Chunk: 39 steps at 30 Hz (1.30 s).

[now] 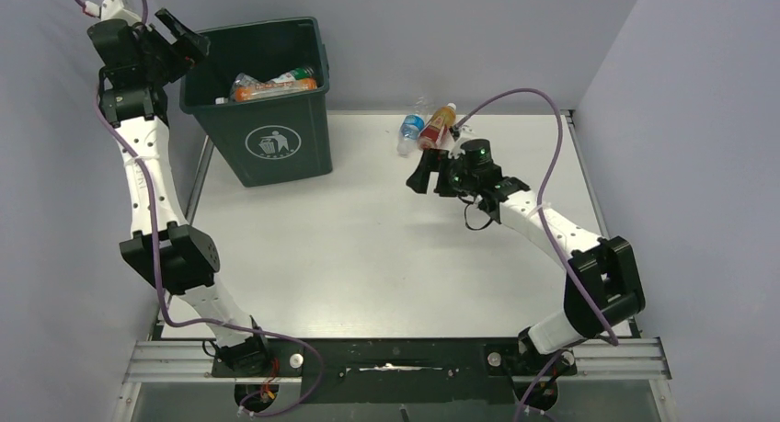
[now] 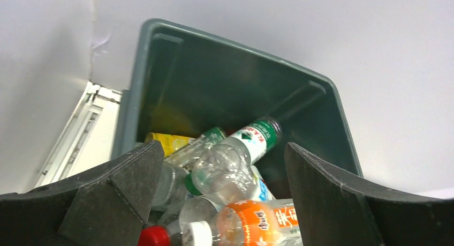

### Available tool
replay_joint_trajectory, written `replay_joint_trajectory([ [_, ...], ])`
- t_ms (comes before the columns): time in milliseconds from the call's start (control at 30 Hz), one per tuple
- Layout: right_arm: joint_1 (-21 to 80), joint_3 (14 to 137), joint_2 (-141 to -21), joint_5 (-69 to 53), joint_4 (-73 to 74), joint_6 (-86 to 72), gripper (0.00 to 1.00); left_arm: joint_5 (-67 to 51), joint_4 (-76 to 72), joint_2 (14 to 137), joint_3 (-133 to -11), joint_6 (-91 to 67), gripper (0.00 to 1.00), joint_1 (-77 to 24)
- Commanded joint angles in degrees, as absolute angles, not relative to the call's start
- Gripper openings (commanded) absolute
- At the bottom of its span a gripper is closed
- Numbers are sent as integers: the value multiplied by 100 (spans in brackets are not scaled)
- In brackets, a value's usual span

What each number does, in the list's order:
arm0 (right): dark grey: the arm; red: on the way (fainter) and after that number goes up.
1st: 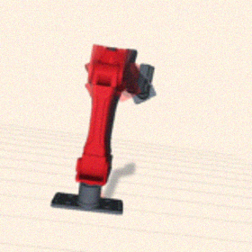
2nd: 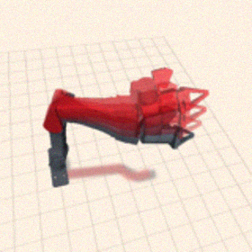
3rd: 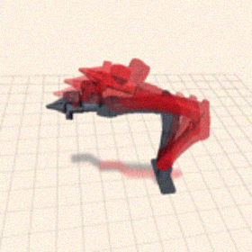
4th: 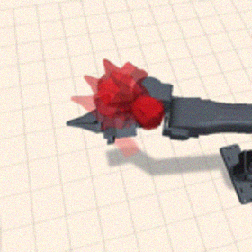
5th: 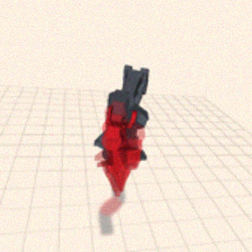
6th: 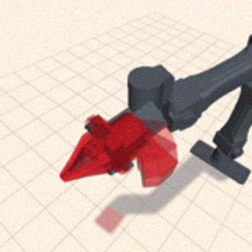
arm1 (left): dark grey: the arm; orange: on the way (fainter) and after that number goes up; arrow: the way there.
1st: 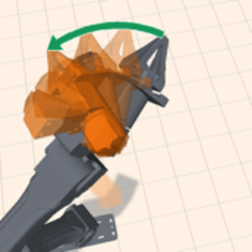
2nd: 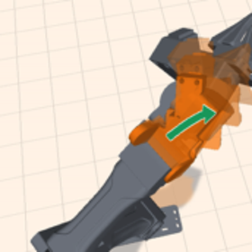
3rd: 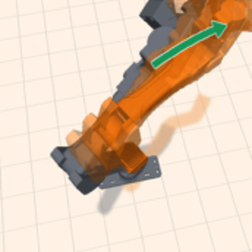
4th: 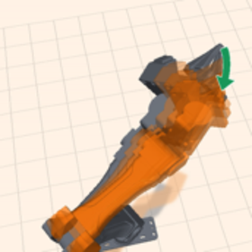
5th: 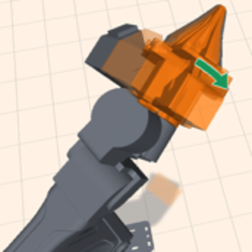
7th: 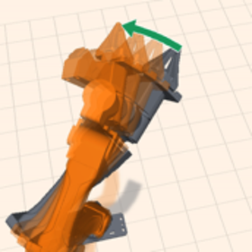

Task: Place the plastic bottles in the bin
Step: Place the plastic bottle in the trash bin, then pick up the plastic bottle at the center of the board.

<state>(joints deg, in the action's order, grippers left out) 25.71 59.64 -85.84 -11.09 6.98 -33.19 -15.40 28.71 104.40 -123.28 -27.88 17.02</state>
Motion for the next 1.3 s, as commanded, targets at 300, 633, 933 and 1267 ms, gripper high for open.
replay_joint_trajectory([
  [300, 1529, 7679, -9976, -1284, 596, -2817, 98, -2423, 2059, 9348, -11099, -3079, 84, 1713],
  [633, 1277, 8974, -11410, -1116, 642, -3002, 98, -2242, 1955, 7659, -9048, -3056, 84, 350],
  [933, 1238, 10043, -12570, -943, 427, -3536, 98, -1557, 2267, 7310, -8298, -2835, 84, -1113],
  [1267, 1193, 10293, -13144, -686, -178, -4311, 98, -1187, 2364, 7339, -7961, -2745, 85, -1801],
])
